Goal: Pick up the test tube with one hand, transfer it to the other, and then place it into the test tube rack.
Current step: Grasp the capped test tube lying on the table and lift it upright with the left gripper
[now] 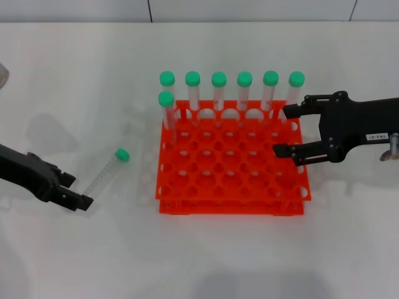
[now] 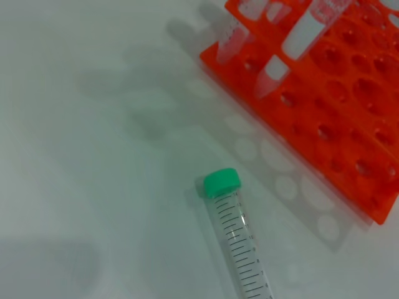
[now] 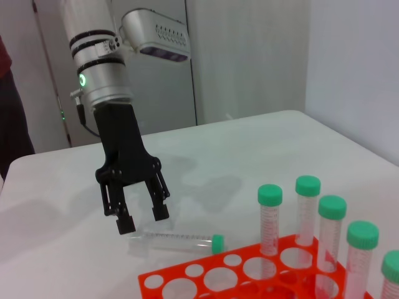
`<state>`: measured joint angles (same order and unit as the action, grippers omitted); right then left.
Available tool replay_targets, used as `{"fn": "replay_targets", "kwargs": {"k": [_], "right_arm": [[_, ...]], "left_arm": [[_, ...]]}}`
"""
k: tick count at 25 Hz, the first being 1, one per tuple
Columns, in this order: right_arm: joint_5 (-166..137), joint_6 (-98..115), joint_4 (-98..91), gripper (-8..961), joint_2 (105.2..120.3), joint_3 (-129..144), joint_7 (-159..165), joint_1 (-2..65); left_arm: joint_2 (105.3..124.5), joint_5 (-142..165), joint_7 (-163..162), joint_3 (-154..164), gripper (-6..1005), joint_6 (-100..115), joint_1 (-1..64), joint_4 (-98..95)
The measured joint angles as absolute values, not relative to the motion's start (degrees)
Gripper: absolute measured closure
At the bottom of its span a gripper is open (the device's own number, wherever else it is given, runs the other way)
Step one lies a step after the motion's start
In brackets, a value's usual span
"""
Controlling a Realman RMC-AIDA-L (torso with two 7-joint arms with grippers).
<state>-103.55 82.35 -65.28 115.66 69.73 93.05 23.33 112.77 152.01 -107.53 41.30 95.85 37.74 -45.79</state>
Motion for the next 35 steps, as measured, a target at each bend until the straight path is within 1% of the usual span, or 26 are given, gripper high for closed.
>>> {"fn": "replay_targets", "kwargs": {"k": [21,27,35], "right_arm": [[-103.18,82.35,-64.42,157,115.64,69.76,92.31,23.53],[-103.18,82.35,-64.42,157,115.57,69.63,91.73,23.39],[-103.18,82.35,-64.36,157,115.57,69.62,91.67,23.22]], "left_arm": [[113.55,153.0,-109.41,41.31,223,94.53,38.11,-44.9],[113.36,153.15,-111.55,41.29,397,94.62,38.17,-45.02],[113.43,153.48,-112.4,41.31,405,94.43,38.15,-45.1]]}}
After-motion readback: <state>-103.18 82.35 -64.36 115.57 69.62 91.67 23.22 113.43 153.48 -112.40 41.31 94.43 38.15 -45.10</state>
